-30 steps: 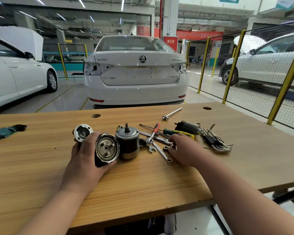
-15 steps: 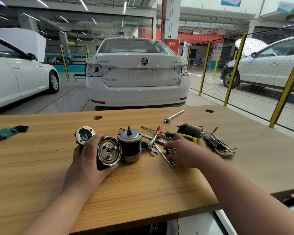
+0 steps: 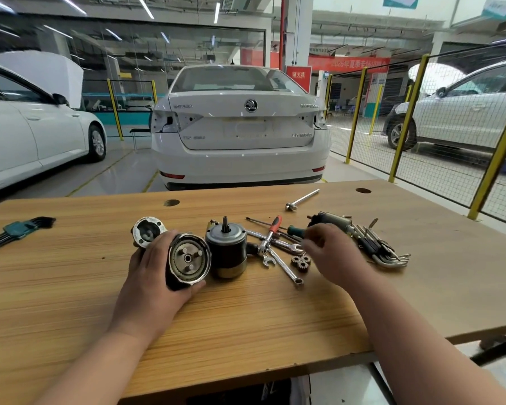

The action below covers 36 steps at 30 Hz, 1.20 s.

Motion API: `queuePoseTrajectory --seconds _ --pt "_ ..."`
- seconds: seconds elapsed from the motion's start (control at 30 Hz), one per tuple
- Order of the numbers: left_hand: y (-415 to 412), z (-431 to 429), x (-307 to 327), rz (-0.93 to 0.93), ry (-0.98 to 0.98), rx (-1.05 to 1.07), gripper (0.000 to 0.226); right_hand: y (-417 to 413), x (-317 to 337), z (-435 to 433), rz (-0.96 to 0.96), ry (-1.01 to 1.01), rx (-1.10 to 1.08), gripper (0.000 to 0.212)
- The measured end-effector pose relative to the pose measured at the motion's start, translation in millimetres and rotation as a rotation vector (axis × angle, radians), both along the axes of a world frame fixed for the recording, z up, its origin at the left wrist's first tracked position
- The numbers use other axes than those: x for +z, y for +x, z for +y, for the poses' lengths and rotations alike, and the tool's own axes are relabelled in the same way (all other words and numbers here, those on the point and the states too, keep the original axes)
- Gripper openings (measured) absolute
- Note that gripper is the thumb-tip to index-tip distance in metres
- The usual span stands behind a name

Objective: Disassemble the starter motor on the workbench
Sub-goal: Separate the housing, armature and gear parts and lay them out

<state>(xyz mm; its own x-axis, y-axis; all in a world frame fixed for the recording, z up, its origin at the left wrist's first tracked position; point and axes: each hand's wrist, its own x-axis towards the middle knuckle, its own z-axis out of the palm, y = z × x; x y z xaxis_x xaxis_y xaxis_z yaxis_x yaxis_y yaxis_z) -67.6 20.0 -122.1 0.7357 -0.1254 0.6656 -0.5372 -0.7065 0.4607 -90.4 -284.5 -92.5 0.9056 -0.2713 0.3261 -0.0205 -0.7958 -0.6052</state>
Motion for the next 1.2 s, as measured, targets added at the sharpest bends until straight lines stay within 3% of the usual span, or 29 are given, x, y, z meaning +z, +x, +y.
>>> queuePoseTrajectory --seconds 0.03,0.07,0.13,0.2,0.27,0.33,0.4,0.47,0.57,0.67,0.77,0.83,0.93,1.0,1.03,1.1,1.13,1.2 --pt "-0.6 0.9 2.8 0.035 -0.085 0.001 0.096 -4.4 1.4 4.6 -0.106 0.133 -0.041 0.012" --pt "-1.6 1.8 6.2 0.089 -0.24 -0.009 0.094 -9.9 3.9 13.7 -0.179 0.253 -0.059 0.026" --pt "-6.3 3.0 17.9 0.262 -0.744 -0.105 0.083 -24.4 12.6 45.2 -0.223 0.432 0.018 0.043" --pt "-8.3 4.9 26.5 0.508 -1.259 -0.246 0.071 -38.0 21.0 84.6 -0.193 0.429 0.16 0.047" --pt "-10.6 9.5 29.1 0.661 -1.532 -0.334 0.057 -46.0 24.0 118.2 -0.135 0.347 0.259 0.03" --pt "-15.7 11.9 29.9 0.7 -1.628 -0.393 0.054 -49.4 22.6 144.3 -0.059 0.315 0.291 0.014" --pt "-20.8 10.8 28.7 0.748 -1.658 -0.455 0.06 -48.2 15.1 162.9 -0.007 0.3 0.308 0.047" --pt "-24.7 7.6 30.8 0.869 -1.69 -0.513 0.068 -45.4 9.6 176.8 0.025 0.326 0.336 0.067" --pt "-30.6 2.3 34.1 1.062 -1.771 -0.607 0.073 -39.6 5.6 184.4 0.001 0.34 0.395 0.074" --pt "-36.7 -8.6 37.9 1.161 -1.859 -0.592 0.07 -28.5 15.3 179.2 -0.062 0.131 0.342 0.073" --pt "-40.5 -23.0 36.2 1.248 -1.838 -0.524 0.077 -10.0 34.1 178.4 0.003 -0.068 0.29 0.051" --pt "-41.4 -22.4 34.6 1.329 -1.724 -0.46 0.084 1.3 43.3 181.8 0.062 -0.127 0.275 0.039" --pt "-45.5 2.1 30.3 1.482 -1.278 -0.414 0.095 10.0 49.7 186.3 0.102 -0.16 0.296 0.038" --pt "-53.2 20.3 36.2 1.479 -0.925 -0.289 0.082 10.3 51.5 189.2 0.136 -0.147 0.343 0.035" --pt "-56.9 28.0 39.4 1.377 -0.739 -0.182 0.065 9.1 52.8 191.7 0.141 -0.162 0.38 0.035" --pt "-57.0 41.1 41.3 0.966 -0.403 0.077 0.035 5.3 56.5 197.2 0.143 -0.233 0.485 0.035" --pt "-54.1 46.6 42.5 0.723 -0.33 0.169 0.03 3.6 58.7 199.2 0.152 -0.257 0.539 0.034" --pt "-47.2 50.6 46.7 0.361 -0.44 0.188 0.02 1.3 62.3 196.8 0.195 -0.211 0.622 0.035"
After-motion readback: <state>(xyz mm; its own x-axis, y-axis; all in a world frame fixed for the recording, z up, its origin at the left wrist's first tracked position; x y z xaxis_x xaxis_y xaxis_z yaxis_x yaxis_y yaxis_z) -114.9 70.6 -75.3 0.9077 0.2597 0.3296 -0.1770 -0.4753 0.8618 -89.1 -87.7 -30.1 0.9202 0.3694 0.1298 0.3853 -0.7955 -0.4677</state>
